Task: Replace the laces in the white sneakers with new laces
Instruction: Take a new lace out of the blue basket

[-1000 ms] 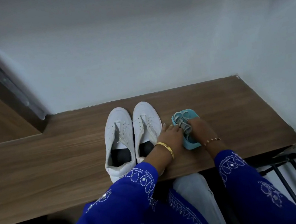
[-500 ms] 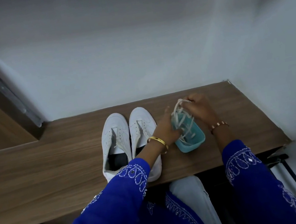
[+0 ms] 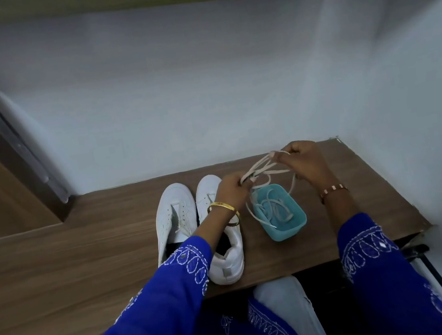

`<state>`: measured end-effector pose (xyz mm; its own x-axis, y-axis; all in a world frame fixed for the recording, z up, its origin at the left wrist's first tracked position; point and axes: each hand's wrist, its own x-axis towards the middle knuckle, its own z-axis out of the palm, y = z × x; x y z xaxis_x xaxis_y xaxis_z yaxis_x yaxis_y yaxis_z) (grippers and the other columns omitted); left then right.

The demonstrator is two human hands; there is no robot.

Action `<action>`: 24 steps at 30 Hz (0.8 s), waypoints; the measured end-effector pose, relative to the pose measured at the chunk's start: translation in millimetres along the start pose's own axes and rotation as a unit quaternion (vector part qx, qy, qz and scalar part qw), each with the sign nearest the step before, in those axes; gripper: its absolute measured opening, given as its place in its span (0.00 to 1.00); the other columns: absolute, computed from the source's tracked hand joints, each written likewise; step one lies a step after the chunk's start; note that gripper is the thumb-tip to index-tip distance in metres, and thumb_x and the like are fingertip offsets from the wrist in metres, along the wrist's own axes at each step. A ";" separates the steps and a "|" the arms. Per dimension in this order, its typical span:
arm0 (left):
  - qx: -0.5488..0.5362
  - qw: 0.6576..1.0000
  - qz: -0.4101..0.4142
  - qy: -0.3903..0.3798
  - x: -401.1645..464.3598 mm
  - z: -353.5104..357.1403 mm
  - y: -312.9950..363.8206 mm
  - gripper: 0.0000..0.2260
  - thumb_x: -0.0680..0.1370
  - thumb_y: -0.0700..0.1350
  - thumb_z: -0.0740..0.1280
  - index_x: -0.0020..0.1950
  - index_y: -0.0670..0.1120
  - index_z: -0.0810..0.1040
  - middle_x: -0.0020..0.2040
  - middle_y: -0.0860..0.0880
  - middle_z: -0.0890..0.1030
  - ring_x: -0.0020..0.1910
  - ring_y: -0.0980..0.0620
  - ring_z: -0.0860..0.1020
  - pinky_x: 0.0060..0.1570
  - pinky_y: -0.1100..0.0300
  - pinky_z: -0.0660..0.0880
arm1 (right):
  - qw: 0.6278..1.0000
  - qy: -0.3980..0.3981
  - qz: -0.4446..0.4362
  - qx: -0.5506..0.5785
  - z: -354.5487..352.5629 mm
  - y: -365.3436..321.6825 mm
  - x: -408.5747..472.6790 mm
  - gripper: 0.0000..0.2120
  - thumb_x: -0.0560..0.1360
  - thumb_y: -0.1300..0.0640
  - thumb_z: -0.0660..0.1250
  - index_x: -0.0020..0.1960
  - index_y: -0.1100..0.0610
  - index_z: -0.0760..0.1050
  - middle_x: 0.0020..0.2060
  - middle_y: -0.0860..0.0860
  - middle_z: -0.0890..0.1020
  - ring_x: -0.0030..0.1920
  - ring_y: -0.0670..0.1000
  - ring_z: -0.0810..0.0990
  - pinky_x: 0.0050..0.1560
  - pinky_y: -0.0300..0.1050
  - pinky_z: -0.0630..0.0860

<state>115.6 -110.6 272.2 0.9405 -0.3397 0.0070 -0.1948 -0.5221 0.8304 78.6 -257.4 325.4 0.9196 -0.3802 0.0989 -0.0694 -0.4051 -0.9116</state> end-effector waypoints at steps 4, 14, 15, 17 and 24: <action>0.064 0.997 -0.035 -0.039 1.1 3.2 2.8 0.13 0.80 0.42 0.60 0.39 0.37 0.76 0.34 0.46 0.72 0.37 0.47 0.71 0.35 0.59 0.62 | 0.998 0.033 0.045 0.040 -2.6 -3.8 4.1 0.16 0.73 0.55 0.70 0.30 0.58 0.71 0.23 0.49 0.67 0.18 0.40 0.65 0.22 0.30 0.63; 0.198 0.972 -0.036 -0.119 5.5 20.9 -2.9 0.14 0.77 0.39 0.62 0.61 0.39 0.71 0.58 0.40 0.78 0.56 0.41 0.76 0.54 0.53 0.72 | 0.983 0.094 0.055 0.150 -12.9 -13.9 9.4 0.06 0.75 0.61 0.64 0.40 0.57 0.77 0.27 0.50 0.71 0.22 0.43 0.65 0.21 0.33 0.62; 0.186 0.972 -0.031 -0.137 6.1 22.2 -1.8 0.18 0.76 0.39 0.64 0.65 0.40 0.67 0.59 0.40 0.77 0.57 0.40 0.76 0.54 0.52 0.73 | 0.982 0.090 0.049 0.159 -12.8 -13.9 10.0 0.06 0.75 0.61 0.64 0.40 0.56 0.77 0.27 0.51 0.71 0.21 0.42 0.65 0.21 0.34 0.62; 0.147 0.975 -0.020 -0.168 7.5 23.9 0.7 0.28 0.74 0.39 0.67 0.70 0.40 0.59 0.62 0.39 0.74 0.58 0.40 0.75 0.56 0.51 0.74 | 0.982 0.078 0.037 0.169 -12.3 -14.2 10.8 0.05 0.76 0.60 0.65 0.41 0.56 0.77 0.27 0.50 0.72 0.20 0.42 0.65 0.22 0.36 0.63; 0.102 0.984 0.002 -0.147 7.7 26.5 13.5 0.13 0.78 0.44 0.62 0.58 0.39 0.79 0.53 0.39 0.81 0.52 0.41 0.78 0.51 0.55 0.74 | 0.972 0.099 -0.031 0.209 -18.8 -28.2 13.2 0.06 0.78 0.62 0.62 0.51 0.56 0.77 0.29 0.51 0.76 0.22 0.43 0.68 0.25 0.35 0.71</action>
<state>112.9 -141.0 268.7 0.8240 -0.5383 -0.1767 -0.2779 -0.6558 0.7019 85.5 -266.6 359.9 0.8221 -0.5346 0.1958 0.1846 -0.0750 -0.9800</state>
